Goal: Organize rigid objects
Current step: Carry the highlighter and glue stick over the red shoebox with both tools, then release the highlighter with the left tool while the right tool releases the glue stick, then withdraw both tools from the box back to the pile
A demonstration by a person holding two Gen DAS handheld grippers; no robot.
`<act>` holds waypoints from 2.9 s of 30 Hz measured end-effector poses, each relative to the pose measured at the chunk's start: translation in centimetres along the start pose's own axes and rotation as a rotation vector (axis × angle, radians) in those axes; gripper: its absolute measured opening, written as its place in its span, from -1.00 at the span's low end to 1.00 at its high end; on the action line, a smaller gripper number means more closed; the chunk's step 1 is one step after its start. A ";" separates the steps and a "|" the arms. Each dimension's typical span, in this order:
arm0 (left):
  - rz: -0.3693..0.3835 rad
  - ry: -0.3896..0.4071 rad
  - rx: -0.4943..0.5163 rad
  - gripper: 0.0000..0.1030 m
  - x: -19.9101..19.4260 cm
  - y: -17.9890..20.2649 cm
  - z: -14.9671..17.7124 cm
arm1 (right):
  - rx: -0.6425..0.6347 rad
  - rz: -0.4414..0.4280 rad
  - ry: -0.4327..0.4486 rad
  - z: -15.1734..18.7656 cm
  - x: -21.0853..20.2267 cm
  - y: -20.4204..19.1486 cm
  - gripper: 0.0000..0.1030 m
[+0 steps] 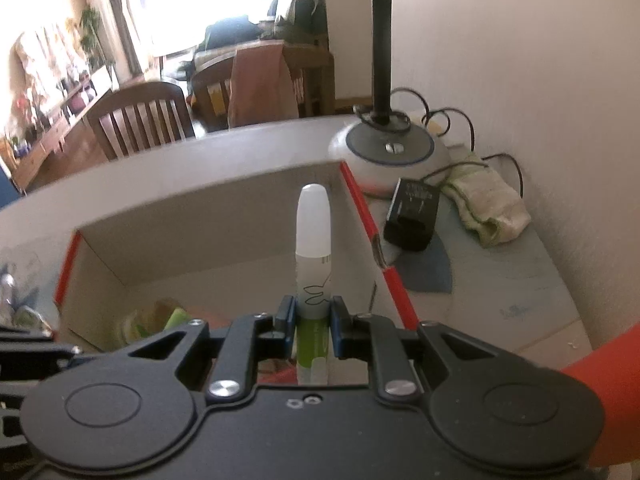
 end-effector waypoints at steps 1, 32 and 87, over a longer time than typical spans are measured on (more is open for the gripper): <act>-0.004 -0.013 0.003 -0.70 0.7 0.3 -0.2 | -0.004 0.005 -0.014 0.1 0.4 0.2 -0.68; -0.108 -0.219 0.063 -0.70 7.9 1.5 0.1 | -0.088 -0.022 -0.103 1.0 3.2 0.2 -0.43; -0.084 0.132 -0.103 -0.25 -13.3 -10.0 7.5 | -0.124 -0.305 0.061 5.9 -9.3 -14.2 0.53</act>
Point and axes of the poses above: each gripper's, at about its wrist camera, not at the fingertips, and x roughly the way its jaws point, y to its right, z to its underside, the point moved 1 cm from there along x, roughly the way its jaws point, and after that the axes turned 7 degrees about -z, right-handed, at the moved point
